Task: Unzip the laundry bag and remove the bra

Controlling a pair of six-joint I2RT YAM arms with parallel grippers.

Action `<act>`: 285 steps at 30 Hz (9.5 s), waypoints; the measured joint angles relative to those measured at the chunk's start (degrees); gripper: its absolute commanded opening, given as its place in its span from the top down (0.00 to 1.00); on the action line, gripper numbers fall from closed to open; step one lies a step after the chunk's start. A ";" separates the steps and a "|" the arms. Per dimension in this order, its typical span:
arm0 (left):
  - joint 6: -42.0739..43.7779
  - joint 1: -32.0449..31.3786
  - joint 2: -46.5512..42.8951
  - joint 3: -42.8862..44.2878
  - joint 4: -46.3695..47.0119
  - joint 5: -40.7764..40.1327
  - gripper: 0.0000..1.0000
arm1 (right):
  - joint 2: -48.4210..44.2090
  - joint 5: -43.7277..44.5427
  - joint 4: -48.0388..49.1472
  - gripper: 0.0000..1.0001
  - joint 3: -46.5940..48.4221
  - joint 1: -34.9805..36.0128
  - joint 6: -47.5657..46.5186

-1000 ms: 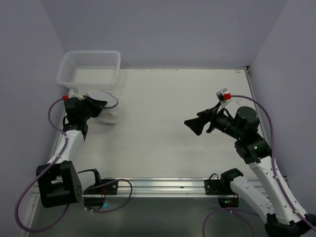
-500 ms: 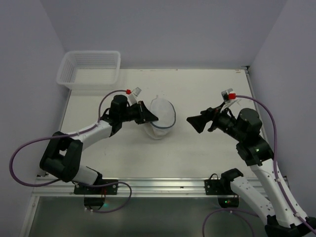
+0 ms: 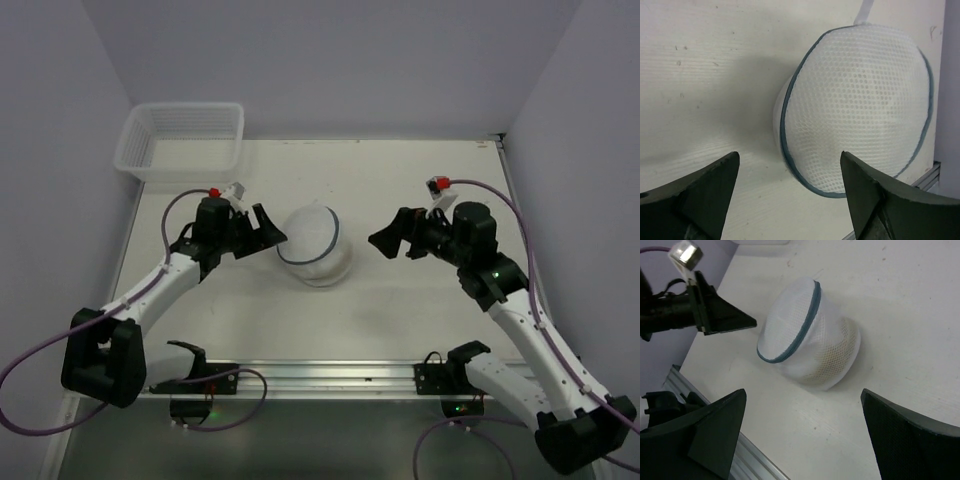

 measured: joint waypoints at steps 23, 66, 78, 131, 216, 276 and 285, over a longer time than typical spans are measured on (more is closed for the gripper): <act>-21.16 -17.03 -2.67 -5.55 2.86 -12.85 0.38 | 44.41 9.79 0.57 0.10 22.64 7.65 2.14; -16.41 -16.61 -6.67 -0.33 1.16 -13.29 0.07 | 21.24 15.45 -13.25 0.20 12.63 4.90 5.97; -18.47 -22.47 2.75 0.85 4.02 -13.00 0.24 | 27.61 10.67 -5.33 0.34 7.37 3.45 6.91; -30.75 -22.62 7.65 -0.74 18.56 -10.60 1.00 | 14.47 9.79 7.87 0.45 -4.55 11.43 14.25; -40.15 -21.33 1.51 -2.19 18.97 -8.68 1.00 | 10.88 7.17 24.61 0.58 -20.37 7.74 10.64; -35.32 -13.18 -1.16 -2.29 15.32 -1.29 1.00 | 17.07 7.39 27.08 1.00 -15.89 11.21 -1.36; -20.00 -9.09 7.78 6.08 8.50 7.37 1.00 | 15.34 9.27 22.86 1.00 -15.89 11.19 -1.25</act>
